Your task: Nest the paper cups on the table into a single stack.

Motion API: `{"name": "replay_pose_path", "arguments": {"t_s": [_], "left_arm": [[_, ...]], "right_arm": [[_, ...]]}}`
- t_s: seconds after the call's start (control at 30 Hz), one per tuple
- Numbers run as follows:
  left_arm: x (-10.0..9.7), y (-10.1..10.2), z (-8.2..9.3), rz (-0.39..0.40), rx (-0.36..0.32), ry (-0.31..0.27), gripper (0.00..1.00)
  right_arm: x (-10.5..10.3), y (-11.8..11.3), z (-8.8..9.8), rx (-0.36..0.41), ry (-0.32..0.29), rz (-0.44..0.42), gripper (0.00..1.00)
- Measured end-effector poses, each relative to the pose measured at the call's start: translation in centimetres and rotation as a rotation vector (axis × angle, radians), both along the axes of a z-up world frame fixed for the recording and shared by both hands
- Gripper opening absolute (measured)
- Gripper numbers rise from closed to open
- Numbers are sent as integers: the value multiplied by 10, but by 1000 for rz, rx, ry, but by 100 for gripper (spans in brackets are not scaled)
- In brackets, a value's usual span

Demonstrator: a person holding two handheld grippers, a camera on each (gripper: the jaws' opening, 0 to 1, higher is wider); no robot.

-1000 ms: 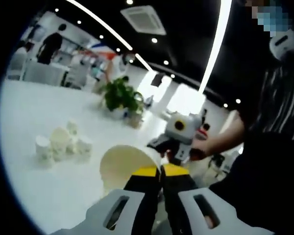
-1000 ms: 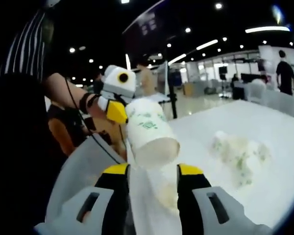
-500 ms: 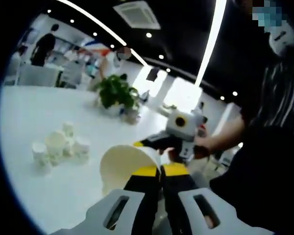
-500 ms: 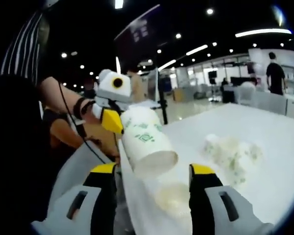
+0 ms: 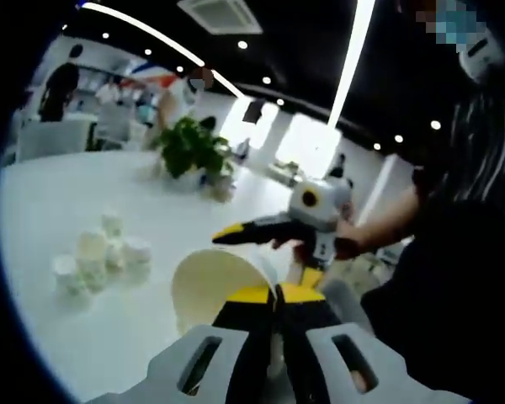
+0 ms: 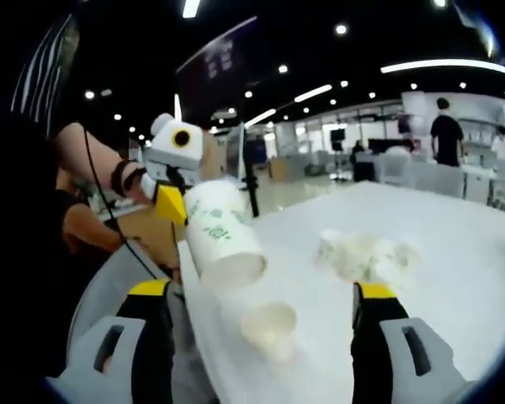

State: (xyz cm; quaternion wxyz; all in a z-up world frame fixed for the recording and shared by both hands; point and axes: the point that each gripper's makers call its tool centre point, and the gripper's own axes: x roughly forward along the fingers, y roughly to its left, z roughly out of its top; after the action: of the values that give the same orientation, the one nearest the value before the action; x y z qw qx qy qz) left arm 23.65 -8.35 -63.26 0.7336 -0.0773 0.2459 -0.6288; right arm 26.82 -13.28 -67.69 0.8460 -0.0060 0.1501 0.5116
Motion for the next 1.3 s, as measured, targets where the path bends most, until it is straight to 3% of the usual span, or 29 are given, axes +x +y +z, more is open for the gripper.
{"name": "replay_pose_path", "arguments": {"t_s": [0.2,0.6,1.03,1.13,1.3], "left_arm": [[0,-4,-2,-30,48,-19,0],[17,-4,-8,-17,123,-17,0],[19,-8,-44,-50,306,-22,0],[20,-12,-48,-55,314,-28,0],[24,-11,-66,-74,424,-67,0]], "right_arm": [[10,-10,1,3,-35,-68,100],[16,-27,1,32,-35,-132,100],[15,-41,-8,64,-21,-181,98],[14,-43,-7,76,-18,-189,97],[13,-46,-5,89,-25,-193,95]]}}
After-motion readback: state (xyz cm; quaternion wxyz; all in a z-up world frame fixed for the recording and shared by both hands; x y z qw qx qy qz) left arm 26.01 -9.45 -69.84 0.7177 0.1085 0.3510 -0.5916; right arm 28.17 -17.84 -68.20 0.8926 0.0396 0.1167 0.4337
